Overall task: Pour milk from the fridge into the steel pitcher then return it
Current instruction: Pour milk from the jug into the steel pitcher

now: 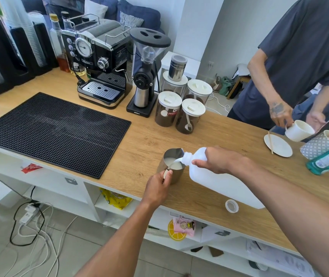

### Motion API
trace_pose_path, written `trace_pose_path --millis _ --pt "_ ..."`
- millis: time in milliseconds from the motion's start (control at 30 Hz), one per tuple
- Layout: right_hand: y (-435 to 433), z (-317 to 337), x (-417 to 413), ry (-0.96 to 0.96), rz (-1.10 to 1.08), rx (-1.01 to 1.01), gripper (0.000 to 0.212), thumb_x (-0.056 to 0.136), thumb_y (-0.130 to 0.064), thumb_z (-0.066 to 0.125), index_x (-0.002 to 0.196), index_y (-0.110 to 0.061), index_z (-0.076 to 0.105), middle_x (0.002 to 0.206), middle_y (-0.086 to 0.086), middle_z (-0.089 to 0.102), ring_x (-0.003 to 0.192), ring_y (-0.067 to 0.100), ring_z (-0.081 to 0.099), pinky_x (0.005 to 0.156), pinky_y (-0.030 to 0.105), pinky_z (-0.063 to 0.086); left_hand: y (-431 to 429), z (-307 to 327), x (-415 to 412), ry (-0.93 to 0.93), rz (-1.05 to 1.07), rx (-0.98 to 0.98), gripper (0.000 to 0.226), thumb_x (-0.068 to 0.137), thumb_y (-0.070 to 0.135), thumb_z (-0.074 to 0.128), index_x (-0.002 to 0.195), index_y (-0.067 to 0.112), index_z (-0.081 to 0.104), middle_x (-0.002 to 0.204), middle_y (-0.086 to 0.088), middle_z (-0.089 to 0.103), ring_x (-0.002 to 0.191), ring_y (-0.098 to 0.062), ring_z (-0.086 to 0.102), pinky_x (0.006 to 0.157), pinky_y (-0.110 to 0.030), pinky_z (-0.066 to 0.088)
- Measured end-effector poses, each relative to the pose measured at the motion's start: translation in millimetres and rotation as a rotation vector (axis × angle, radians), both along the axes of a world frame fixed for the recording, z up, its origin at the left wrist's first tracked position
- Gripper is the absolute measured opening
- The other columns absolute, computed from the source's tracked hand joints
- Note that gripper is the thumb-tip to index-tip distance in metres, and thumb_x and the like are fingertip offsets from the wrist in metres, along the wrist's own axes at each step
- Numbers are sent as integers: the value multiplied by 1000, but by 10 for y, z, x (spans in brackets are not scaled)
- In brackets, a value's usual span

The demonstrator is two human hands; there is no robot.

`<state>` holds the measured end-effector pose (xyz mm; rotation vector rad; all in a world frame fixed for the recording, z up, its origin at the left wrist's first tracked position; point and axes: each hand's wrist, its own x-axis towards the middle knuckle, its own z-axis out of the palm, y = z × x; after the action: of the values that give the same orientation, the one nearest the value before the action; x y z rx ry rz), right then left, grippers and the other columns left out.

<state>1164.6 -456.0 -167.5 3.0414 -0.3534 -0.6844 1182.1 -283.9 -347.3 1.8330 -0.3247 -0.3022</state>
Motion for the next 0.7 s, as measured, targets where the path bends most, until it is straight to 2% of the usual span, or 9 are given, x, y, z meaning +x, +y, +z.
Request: trace_pose_path --millis 200,433,567,700 --pt "8 4 -22 -5 1 9 43 96 -55 44 67 -24 41 68 -5 48 60 10 45 61 31 39 -2 11 -2 8 1 13 45 104 38 43 62 23 32 57 10 31 55 -12 26 56 -33 22" --pt "15 22 -16 -8 9 21 44 96 -54 44 65 -23 41 67 -4 49 60 12 45 58 31 36 -2 -20 11 10 0 17 44 103 41 42 66 17 42 60 7 36 56 -12 30 55 -33 24" --pt "12 12 -24 1 4 16 44 96 -54 44 66 -22 43 67 -4 49 60 12 45 60 32 38 2 17 -1 0 -8 14 43 104 37 43 64 22 39 58 10 35 55 -11 28 55 -32 24" --pt "41 61 -32 2 9 38 42 97 -51 44 64 -26 40 66 -6 46 58 10 43 55 28 33 4 30 -4 -4 -7 18 44 104 36 43 63 24 35 57 12 32 54 -10 26 55 -32 22"
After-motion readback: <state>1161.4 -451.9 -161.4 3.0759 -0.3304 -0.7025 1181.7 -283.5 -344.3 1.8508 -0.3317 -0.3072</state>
